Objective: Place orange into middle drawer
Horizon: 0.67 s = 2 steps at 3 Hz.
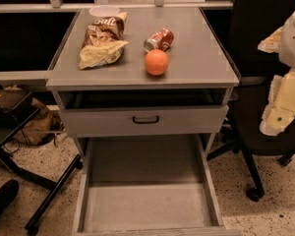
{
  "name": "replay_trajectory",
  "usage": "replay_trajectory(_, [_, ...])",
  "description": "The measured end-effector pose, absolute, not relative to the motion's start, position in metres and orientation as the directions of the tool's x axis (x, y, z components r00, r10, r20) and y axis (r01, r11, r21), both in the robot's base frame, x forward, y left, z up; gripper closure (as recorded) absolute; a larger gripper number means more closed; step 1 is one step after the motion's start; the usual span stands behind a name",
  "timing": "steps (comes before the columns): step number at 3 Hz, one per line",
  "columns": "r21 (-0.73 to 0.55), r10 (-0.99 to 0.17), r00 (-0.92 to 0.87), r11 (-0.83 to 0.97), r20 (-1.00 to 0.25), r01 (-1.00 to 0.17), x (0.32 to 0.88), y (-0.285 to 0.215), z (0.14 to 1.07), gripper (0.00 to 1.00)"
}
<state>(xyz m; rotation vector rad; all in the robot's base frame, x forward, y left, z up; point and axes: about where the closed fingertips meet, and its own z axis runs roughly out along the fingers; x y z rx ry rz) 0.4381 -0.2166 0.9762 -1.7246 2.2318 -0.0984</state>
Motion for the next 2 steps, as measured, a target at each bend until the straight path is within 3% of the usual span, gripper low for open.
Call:
replay_trajectory(1, [-0.246,-0.953,-0.221,0.270,-0.207,-0.931,0.438,-0.217,0.976,0.00])
replay_trajectory(2, [-0.236,-0.950,-0.163,0.229,-0.267,-0.944,0.473,-0.194,0.958,0.00])
